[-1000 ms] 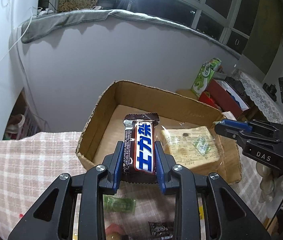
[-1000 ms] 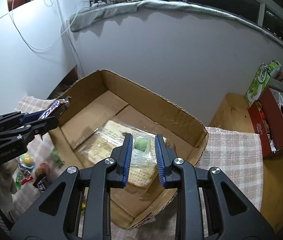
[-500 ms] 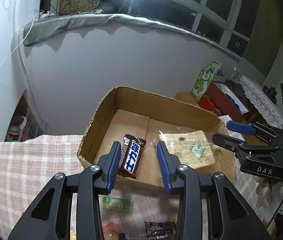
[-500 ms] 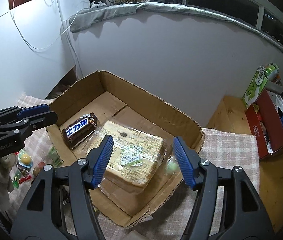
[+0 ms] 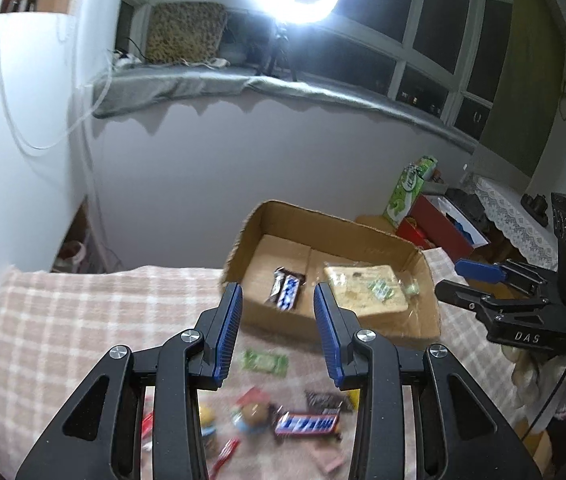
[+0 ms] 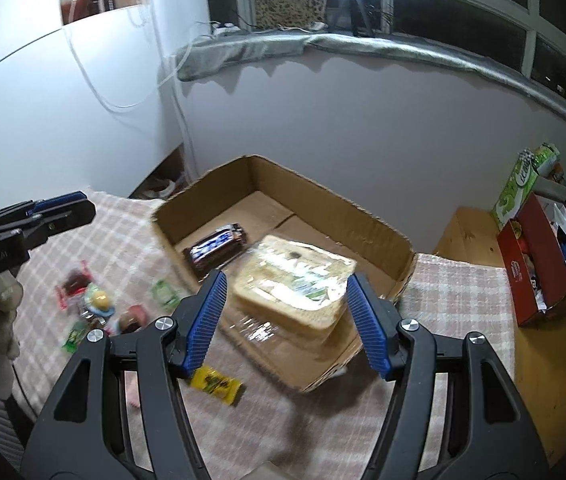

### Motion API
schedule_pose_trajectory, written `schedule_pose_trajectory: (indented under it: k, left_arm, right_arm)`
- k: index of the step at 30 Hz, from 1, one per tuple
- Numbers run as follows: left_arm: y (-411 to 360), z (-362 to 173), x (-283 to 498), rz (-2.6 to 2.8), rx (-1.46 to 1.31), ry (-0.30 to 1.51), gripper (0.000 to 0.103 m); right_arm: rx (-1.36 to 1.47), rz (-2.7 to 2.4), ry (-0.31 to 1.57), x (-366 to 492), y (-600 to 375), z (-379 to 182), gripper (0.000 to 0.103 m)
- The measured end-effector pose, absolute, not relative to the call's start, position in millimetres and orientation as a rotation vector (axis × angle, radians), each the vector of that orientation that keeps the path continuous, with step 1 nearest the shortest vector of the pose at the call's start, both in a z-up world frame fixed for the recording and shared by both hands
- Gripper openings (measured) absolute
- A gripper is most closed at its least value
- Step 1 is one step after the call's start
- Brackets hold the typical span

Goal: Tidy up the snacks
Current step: 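Grasp the pink candy with the right gripper while the left gripper grasps the green candy packet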

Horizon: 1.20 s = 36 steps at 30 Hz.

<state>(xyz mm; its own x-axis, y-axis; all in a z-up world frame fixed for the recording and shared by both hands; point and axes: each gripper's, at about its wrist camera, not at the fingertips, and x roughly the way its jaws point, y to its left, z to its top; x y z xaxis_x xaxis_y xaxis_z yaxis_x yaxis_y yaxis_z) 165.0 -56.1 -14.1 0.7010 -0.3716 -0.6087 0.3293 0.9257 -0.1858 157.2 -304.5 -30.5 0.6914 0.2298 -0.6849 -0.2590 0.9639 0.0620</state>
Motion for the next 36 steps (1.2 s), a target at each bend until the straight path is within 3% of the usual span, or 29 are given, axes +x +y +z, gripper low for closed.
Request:
schedule_pose_trajectory:
  k: [8, 19, 31, 36]
  left_arm:
    - [-15, -19, 119, -0.337, -0.083, 0.666, 0.035]
    - [14, -69, 77, -0.284, -0.149, 0.757, 0.035]
    - [10, -119, 76, -0.247, -0.117, 0.883, 0.035]
    - [8, -129, 82, -0.232, -0.092, 0.900, 0.035]
  right_arm:
    - [-0.058, 0.356, 0.769, 122, -286, -37, 0.065]
    - [-0.078, 0.438, 0.820, 81, -259, -61, 0.065]
    - [-0.089, 0.502, 0.945, 76, -213, -117, 0.064]
    - [-0.071, 0.503, 0.984, 85, -205, -129, 0.057]
